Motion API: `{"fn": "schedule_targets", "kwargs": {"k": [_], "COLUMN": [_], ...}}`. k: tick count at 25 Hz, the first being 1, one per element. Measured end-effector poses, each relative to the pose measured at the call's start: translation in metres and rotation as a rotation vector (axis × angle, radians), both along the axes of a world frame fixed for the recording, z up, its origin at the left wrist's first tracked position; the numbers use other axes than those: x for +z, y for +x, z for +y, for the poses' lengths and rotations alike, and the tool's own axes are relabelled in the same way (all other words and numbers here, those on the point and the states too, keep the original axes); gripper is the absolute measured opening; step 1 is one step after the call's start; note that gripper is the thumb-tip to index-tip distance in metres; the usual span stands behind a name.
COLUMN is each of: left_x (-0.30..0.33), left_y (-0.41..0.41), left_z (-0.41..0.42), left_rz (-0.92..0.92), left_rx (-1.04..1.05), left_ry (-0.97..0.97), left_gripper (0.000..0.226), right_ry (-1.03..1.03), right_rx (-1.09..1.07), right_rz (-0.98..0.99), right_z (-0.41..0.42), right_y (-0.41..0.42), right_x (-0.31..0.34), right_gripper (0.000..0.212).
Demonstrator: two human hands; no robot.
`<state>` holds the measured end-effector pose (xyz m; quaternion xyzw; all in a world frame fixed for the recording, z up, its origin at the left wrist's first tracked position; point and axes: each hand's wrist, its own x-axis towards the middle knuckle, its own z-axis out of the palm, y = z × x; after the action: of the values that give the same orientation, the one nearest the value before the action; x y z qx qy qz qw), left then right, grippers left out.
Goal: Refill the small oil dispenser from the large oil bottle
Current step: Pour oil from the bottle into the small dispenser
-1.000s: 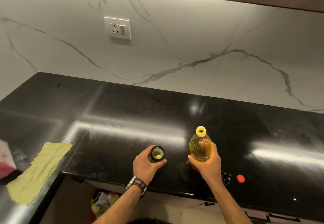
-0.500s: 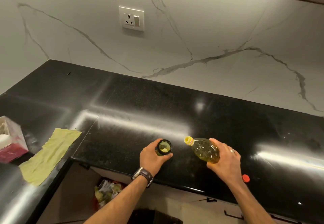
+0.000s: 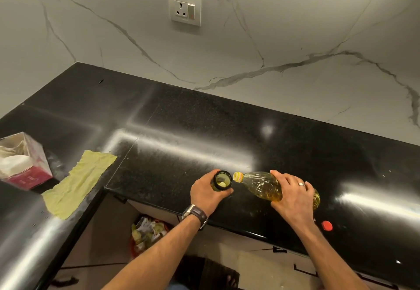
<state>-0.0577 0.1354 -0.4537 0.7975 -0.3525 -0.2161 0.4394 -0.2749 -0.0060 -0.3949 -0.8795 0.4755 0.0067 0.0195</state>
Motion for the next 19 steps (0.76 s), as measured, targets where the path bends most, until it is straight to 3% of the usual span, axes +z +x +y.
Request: {"fn": "schedule_targets", "kwargs": {"k": [19], "left_x": [0.0023], "left_y": [0.0021], "left_z": [0.001], "left_rz": [-0.024], "left_rx": [-0.027], "left_ry": [-0.011], "left_gripper": [0.066], "right_ry": [-0.081], "right_rx": [0.027], "right_rz": [0.066], "right_z": [0.0035], "right_y": [0.0066], "right_x": [0.0088], "right_gripper": [0.1]}}
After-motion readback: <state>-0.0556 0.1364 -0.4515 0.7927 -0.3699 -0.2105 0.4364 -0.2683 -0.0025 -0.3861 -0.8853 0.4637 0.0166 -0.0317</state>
